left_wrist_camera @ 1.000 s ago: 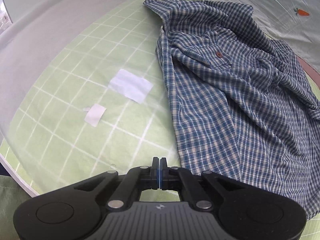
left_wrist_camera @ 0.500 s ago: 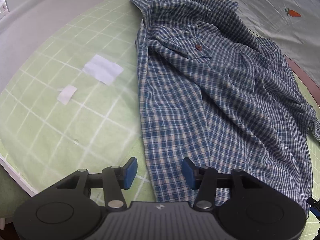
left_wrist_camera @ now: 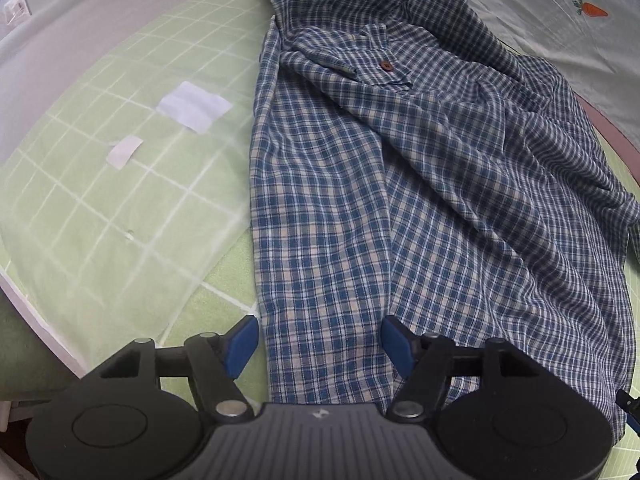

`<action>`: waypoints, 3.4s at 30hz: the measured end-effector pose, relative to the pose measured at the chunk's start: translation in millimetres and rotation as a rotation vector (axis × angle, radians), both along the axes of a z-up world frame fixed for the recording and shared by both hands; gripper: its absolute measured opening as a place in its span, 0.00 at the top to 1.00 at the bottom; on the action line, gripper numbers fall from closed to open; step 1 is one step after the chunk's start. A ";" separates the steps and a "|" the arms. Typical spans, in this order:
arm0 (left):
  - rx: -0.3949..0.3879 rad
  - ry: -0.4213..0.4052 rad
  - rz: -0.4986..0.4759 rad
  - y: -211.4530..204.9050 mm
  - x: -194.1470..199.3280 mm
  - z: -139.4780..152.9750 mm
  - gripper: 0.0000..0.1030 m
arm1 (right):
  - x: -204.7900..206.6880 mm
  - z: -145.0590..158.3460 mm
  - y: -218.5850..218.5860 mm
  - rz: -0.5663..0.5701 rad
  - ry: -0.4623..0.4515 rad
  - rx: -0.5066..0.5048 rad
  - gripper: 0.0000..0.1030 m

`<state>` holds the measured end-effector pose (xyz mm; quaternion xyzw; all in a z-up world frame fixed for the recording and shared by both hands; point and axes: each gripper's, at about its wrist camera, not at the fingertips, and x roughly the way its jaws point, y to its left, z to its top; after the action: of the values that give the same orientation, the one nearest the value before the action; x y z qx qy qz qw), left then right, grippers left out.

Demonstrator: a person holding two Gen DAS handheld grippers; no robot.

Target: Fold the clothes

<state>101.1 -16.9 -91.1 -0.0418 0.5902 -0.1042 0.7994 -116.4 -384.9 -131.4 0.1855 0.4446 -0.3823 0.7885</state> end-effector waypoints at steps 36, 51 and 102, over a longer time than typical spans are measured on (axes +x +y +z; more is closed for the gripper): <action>0.179 -0.171 0.122 106.2 41.6 41.0 0.29 | -25.0 9.6 71.7 -0.040 -0.039 0.040 0.95; 0.139 -0.131 -0.134 -23.8 27.9 18.6 0.08 | -6.4 12.9 28.9 -0.050 -0.063 -0.040 0.01; 0.191 -0.018 -0.185 -151.4 109.2 -32.7 0.00 | 65.5 11.5 -276.2 0.087 0.142 -0.436 0.94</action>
<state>210.4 -168.3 -123.8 0.0900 0.5916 -0.1210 0.7920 -50.9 -661.1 -119.9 -0.0358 0.4136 -0.4470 0.7924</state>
